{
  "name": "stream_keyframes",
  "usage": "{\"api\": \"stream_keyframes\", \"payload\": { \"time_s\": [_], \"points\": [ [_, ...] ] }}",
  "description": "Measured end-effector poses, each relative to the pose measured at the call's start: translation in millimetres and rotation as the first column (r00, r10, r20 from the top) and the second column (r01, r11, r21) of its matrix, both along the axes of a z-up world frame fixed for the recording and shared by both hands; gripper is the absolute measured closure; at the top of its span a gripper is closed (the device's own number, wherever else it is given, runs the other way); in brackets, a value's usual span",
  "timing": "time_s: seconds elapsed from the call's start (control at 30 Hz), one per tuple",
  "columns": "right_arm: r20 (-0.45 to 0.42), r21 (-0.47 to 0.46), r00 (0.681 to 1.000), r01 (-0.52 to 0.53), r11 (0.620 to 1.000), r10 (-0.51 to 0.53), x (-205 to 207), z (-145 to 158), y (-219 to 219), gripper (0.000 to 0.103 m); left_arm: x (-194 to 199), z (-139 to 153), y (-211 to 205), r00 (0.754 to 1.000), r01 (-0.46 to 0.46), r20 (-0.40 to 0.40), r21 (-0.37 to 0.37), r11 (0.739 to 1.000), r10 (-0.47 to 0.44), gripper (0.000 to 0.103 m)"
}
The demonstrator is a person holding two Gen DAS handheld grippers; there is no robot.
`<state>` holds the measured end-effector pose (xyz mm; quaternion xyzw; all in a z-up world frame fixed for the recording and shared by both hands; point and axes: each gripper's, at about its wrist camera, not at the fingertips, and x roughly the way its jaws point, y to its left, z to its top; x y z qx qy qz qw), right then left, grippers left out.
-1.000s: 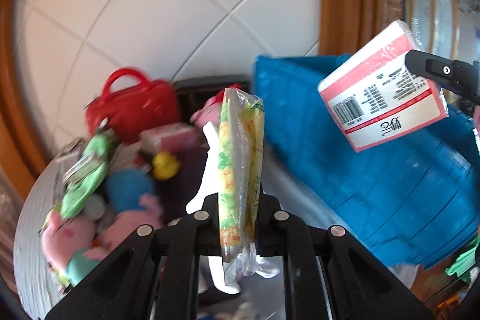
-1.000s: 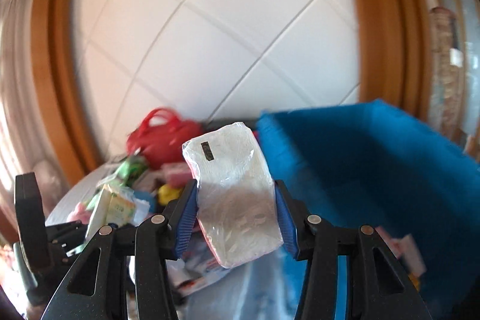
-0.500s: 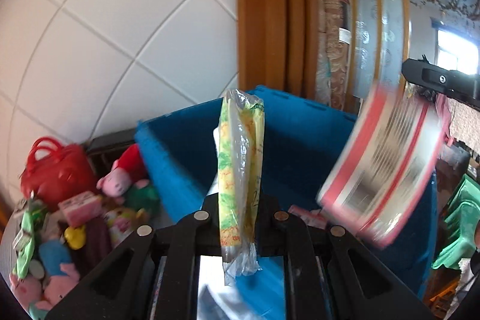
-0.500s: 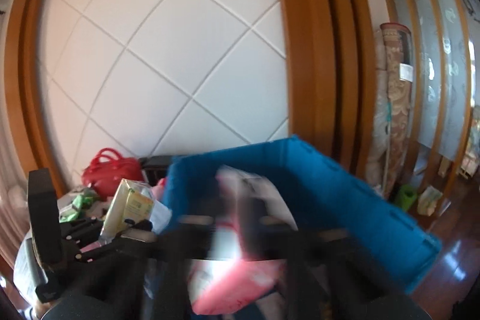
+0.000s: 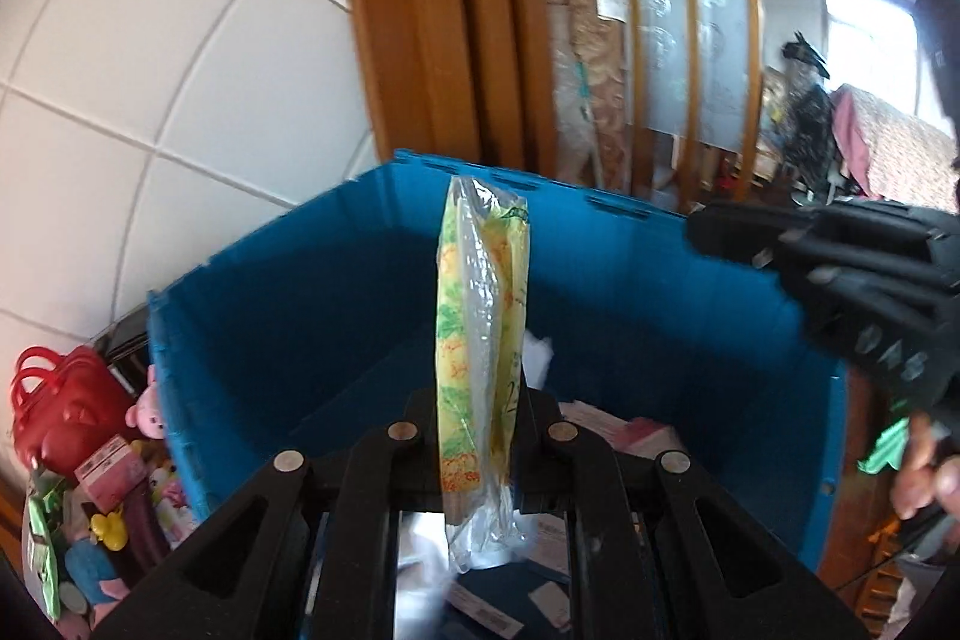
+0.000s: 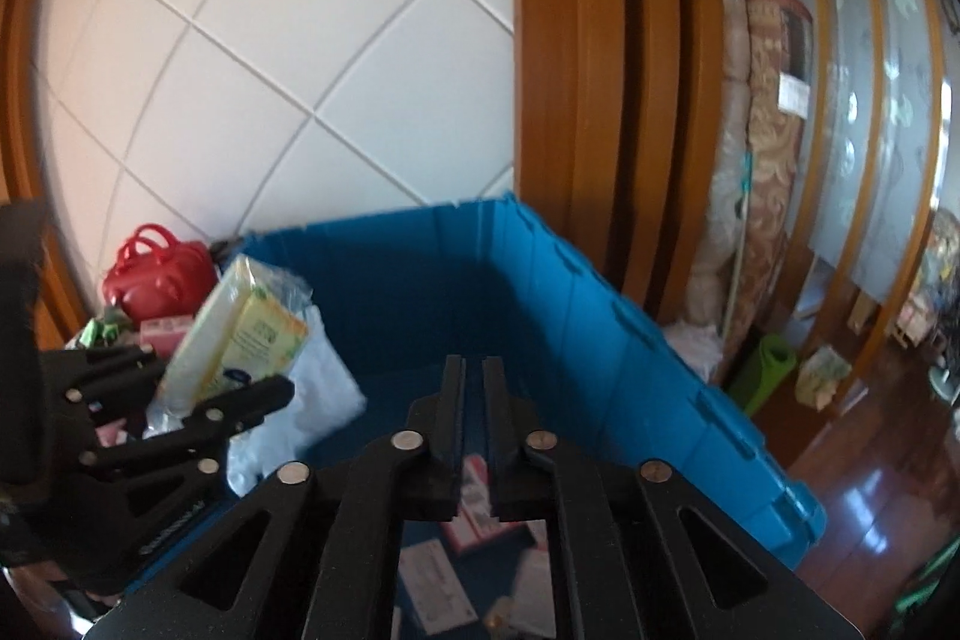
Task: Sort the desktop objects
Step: 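Carry both packs over the blue bin and open both tools to drop them, then move both tools back to the pile toward the white box and wipes packet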
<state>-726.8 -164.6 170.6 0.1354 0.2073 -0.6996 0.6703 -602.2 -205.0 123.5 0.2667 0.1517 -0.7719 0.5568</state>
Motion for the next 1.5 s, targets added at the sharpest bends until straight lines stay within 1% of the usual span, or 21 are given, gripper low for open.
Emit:
{"api": "stream_keyframes", "payload": {
  "time_s": [0.1,0.13,0.17,0.2,0.23,0.27,0.33,0.37,0.43,0.5,0.6,0.87,1.2,1.37,1.5],
  "points": [
    [0.005,0.024,1.0,0.02,1.0,-0.02,-13.6,-7.9,-1.7,0.082,-5.8,-2.2,-0.6,0.998,-0.028,0.053,0.004,1.0,0.028,0.09],
    [0.006,0.032,1.0,0.023,0.999,-0.024,-17.6,-9.9,-1.1,0.076,-5.4,-2.7,-1.7,0.997,-0.043,0.057,0.014,0.999,0.043,0.085],
    [0.006,0.038,1.0,0.025,0.999,-0.025,-20.7,-11.9,-0.9,0.072,-5.0,-2.9,-2.9,0.997,-0.051,0.057,0.022,0.998,0.05,0.073],
    [0.003,0.044,1.0,0.026,0.999,-0.026,-23.1,-13.5,-0.8,0.063,-2.9,-3.5,-3.5,0.997,-0.058,0.053,0.028,0.998,0.056,0.065],
    [-0.003,0.049,1.0,0.028,0.998,-0.028,-24.1,-14.9,-0.3,0.053,-0.9,-3.5,-2.6,0.997,-0.069,0.049,0.028,0.997,0.068,0.047],
    [-0.012,0.052,0.999,0.03,0.998,-0.03,-24.7,-16.3,0.2,0.048,1.1,-2.9,-1.6,0.996,-0.077,0.046,0.022,0.997,0.076,0.033],
    [-0.028,0.057,0.999,0.032,0.998,-0.03,-24.4,-18.2,0.6,0.029,3.9,-2.1,3.0,0.995,-0.089,0.045,0.006,0.996,0.088,0.026],
    [-0.035,0.059,0.999,0.032,0.998,-0.03,-24.3,-19.2,1.0,0.025,3.3,-1.3,4.3,0.995,-0.088,0.046,0.005,0.996,0.088,0.025],
    [-0.047,0.065,0.998,0.035,0.997,-0.032,-23.9,-21.3,0.2,0.008,3.8,-1.5,6.1,0.995,-0.085,0.047,0.01,0.996,0.085,0.025],
    [-0.057,0.067,0.998,0.041,0.997,-0.037,-22.9,-23.2,0.7,0.001,4.9,-2.4,6.2,0.995,-0.092,0.049,0.01,0.996,0.091,0.024],
    [-0.079,0.069,0.996,0.056,0.996,-0.051,-20.3,-24.6,1.0,0.0,7.2,-3.7,8.4,0.993,-0.105,0.051,0.004,0.994,0.105,0.023],
    [-0.092,0.096,0.993,0.081,0.992,-0.072,-9.4,-29.6,-2.2,0.0,22.0,-8.0,18.0,0.991,-0.123,0.047,0.011,0.992,0.122,0.022],
    [-0.121,0.132,0.989,0.101,0.986,-0.086,8.5,-37.1,-0.5,0.0,39.8,-9.1,33.0,0.991,-0.13,0.017,0.012,0.991,0.13,0.022],
    [-0.154,0.122,0.982,0.125,0.985,-0.106,26.9,-39.1,5.3,0.0,58.8,-8.1,49.0,0.989,-0.147,-0.006,-0.02,0.989,0.147,0.022],
    [-0.184,0.079,0.974,0.147,0.986,-0.13,49.5,-39.1,17.0,0.0,79.8,-8.5,66.9,0.979,-0.201,-0.015,-0.08,0.976,0.201,0.022]
  ]
}}
